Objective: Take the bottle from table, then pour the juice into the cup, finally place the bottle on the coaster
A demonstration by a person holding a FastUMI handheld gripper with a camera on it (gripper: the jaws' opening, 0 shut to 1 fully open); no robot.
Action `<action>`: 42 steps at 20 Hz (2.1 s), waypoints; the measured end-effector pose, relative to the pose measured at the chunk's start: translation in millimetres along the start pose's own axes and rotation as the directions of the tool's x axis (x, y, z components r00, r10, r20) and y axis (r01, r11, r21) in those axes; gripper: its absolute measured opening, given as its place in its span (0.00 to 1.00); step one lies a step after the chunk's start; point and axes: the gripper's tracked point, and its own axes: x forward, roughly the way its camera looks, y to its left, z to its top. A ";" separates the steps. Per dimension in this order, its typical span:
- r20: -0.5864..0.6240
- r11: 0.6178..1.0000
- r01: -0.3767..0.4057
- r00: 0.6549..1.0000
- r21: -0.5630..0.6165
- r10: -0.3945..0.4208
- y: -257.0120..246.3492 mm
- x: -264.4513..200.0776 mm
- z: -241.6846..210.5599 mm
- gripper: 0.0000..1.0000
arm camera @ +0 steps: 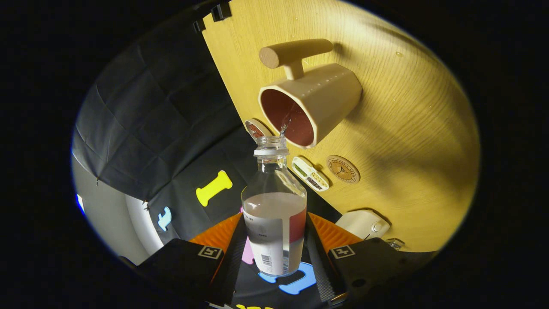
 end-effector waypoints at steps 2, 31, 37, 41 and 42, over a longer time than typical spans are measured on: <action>0.000 1.000 0.000 1.000 0.009 0.000 1.6 0.1 1.6 0.76; 0.036 0.996 -0.029 0.999 0.081 0.026 25.5 -3.6 -10.5 0.76; 0.035 0.998 -0.019 0.999 0.065 0.017 21.9 -0.6 -9.9 0.75; 0.017 1.000 0.007 1.000 0.008 -0.007 9.9 1.9 -12.5 0.75; 0.009 1.000 0.013 1.000 -0.010 -0.013 6.0 1.7 -13.1 0.75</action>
